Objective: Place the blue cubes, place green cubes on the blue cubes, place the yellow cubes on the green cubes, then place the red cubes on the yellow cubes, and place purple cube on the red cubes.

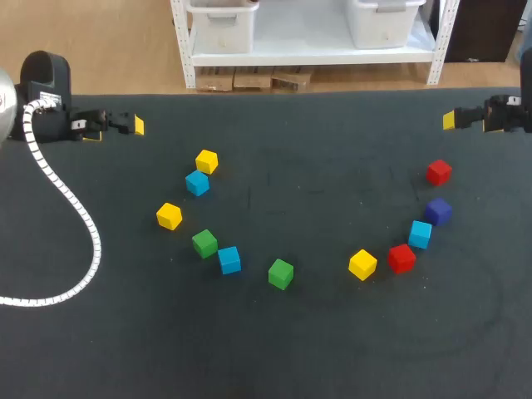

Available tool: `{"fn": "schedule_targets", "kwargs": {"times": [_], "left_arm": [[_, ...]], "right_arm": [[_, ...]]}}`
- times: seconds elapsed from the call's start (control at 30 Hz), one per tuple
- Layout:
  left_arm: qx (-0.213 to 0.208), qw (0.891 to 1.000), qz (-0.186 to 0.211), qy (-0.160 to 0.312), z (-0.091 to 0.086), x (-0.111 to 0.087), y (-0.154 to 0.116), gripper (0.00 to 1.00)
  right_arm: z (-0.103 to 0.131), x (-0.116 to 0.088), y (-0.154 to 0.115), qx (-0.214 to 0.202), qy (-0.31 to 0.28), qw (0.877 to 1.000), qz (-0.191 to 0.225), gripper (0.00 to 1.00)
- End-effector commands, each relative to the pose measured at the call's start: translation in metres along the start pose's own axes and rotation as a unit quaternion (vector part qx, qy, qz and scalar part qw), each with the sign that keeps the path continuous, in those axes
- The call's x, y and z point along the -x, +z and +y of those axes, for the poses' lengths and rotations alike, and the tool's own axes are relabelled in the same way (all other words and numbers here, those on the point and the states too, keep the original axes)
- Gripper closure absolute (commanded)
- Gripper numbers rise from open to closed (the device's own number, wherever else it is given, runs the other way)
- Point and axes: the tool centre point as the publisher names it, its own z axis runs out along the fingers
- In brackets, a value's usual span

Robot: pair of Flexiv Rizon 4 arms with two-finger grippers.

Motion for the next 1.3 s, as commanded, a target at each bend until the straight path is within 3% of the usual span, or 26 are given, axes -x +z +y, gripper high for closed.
{"fn": "schedule_targets", "kwargs": {"times": [0.03,0.53,0.73,0.83,0.97,1.23,1.3], "left_arm": [[-0.005,1.000,-0.003,0.001,0.002,-0.002,0.000,0.00],[-0.005,1.000,-0.003,0.001,0.002,-0.002,0.000,0.00],[-0.005,1.000,-0.003,0.001,0.002,-0.002,0.000,0.00],[-0.005,1.000,-0.003,0.001,0.002,-0.002,0.000,0.00],[-0.005,1.000,-0.003,0.001,0.002,-0.002,0.000,0.00],[-0.005,1.000,-0.003,0.001,0.002,-0.002,0.000,0.00],[-0.005,1.000,-0.003,0.001,0.002,-0.002,0.000,0.00]], "right_arm": [[-0.001,0.000,0.001,0.002,0.000,1.000,0.001,0.00],[0.010,0.008,-0.006,0.002,-0.017,1.000,0.015,0.00],[0.027,0.022,-0.029,-0.021,-0.082,0.996,0.034,0.00],[0.042,0.024,-0.037,-0.024,-0.151,0.986,0.065,0.00],[0.057,0.020,-0.044,-0.033,-0.242,0.962,0.124,0.00],[0.062,0.002,-0.047,-0.049,-0.297,0.937,0.177,0.00],[0.061,-0.007,-0.042,-0.060,-0.324,0.924,0.194,0.00]]}}
